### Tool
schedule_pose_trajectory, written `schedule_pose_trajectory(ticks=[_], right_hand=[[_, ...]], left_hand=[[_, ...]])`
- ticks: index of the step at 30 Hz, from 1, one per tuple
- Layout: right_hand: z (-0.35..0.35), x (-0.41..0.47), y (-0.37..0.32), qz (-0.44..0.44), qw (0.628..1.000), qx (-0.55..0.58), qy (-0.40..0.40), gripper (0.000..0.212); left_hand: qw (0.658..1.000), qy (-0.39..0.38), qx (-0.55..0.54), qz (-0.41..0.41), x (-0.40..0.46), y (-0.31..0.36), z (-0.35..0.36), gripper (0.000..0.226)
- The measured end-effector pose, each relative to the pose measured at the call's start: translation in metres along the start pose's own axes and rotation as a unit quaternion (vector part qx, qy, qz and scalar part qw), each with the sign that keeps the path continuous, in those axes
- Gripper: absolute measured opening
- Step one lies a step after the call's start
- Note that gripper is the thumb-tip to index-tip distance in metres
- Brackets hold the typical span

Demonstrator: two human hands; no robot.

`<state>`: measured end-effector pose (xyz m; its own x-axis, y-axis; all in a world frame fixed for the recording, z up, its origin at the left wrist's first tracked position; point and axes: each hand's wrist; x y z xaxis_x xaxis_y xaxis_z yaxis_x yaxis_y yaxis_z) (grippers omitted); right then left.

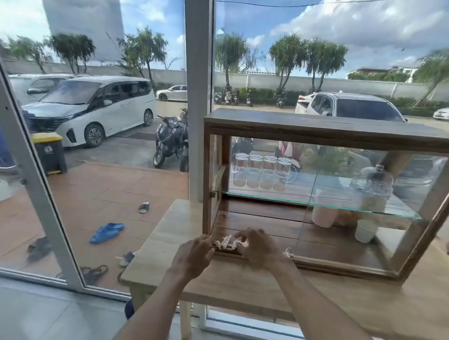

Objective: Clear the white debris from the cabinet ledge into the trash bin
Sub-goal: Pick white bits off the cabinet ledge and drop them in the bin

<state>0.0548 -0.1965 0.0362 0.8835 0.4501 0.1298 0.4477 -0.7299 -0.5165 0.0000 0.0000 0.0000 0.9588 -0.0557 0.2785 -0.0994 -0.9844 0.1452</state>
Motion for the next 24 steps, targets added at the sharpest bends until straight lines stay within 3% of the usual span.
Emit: schedule_pose_trajectory(ticks=[14,19,24], right_hand=[[0.019,0.016,-0.002,-0.046,0.996,-0.07,-0.037,0.033],[0.022,0.021,0.001,-0.057,0.993,-0.093,-0.049,0.034],[0.025,0.024,0.003,-0.083,0.992,-0.085,-0.044,0.034]], left_hand=[[0.995,0.066,0.079,0.002,0.001,0.007,0.028,0.025],[0.989,0.063,0.131,0.016,0.008,0.005,0.025,0.013],[0.989,0.05,0.136,0.039,0.012,0.003,0.026,0.018]])
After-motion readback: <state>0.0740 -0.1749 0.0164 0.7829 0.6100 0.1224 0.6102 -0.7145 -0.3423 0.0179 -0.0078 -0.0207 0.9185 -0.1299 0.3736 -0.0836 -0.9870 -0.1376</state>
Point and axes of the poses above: each hand's wrist, its own x-axis towards the middle knuckle, its own z-axis out of the palm, y = z × x, and after that the axes turned 7 degrees about x, right-handed
